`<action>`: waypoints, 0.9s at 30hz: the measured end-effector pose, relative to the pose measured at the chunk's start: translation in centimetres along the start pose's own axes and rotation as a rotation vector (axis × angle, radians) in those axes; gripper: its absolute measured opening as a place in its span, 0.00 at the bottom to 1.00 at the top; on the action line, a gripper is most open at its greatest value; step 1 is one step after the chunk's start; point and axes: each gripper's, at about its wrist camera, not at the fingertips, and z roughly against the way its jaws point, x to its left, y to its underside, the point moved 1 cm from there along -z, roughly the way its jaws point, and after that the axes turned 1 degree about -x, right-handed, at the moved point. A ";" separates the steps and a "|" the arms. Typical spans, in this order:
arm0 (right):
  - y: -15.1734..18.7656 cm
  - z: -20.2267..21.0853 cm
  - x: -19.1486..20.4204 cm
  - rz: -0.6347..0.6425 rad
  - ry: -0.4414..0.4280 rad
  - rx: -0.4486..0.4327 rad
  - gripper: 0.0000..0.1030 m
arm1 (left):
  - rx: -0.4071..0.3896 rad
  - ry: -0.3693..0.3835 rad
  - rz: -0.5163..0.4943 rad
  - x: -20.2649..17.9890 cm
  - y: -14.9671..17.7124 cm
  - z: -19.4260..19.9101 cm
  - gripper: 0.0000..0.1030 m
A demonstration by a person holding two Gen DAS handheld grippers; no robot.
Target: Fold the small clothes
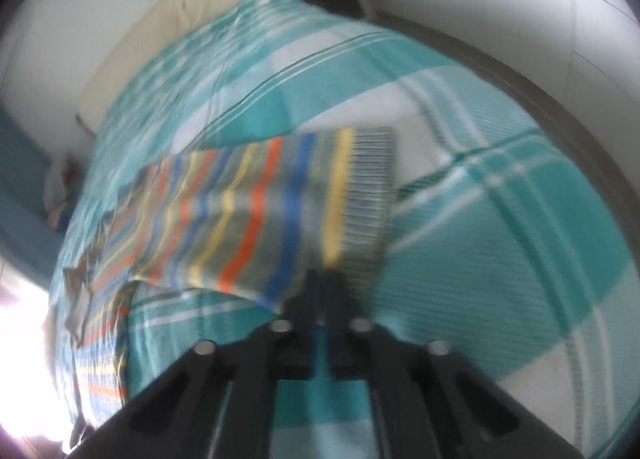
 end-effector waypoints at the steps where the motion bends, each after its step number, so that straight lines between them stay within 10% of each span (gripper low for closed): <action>1: 0.4 1.0 0.2 0.036 0.052 -0.025 0.00 | 0.015 0.000 0.005 0.3 0.2 0.8 0.95; 3: 1.3 3.0 1.0 0.082 0.108 -0.065 0.09 | 0.031 0.024 0.015 1.0 0.3 2.8 0.95; 11: 8.9 9.3 12.3 0.360 -0.146 -0.094 0.32 | -0.146 0.102 -0.181 0.2 -9.3 9.8 0.99; 15: 15.4 9.3 19.3 0.514 -0.313 -0.016 0.35 | -0.081 0.081 -0.390 -3.5 -13.6 3.4 0.98; 21: 21.0 6.2 21.4 0.633 -0.297 0.011 0.35 | 0.106 -0.010 -0.528 -6.1 -14.1 -10.4 0.96; 25: 22.2 5.3 20.1 0.634 -0.276 0.034 0.35 | 0.150 0.020 -0.475 -4.9 -13.7 -14.4 0.75; 27: 22.1 5.4 19.5 0.625 -0.286 0.028 0.35 | 0.159 0.043 -0.379 -3.5 -14.5 -14.2 0.23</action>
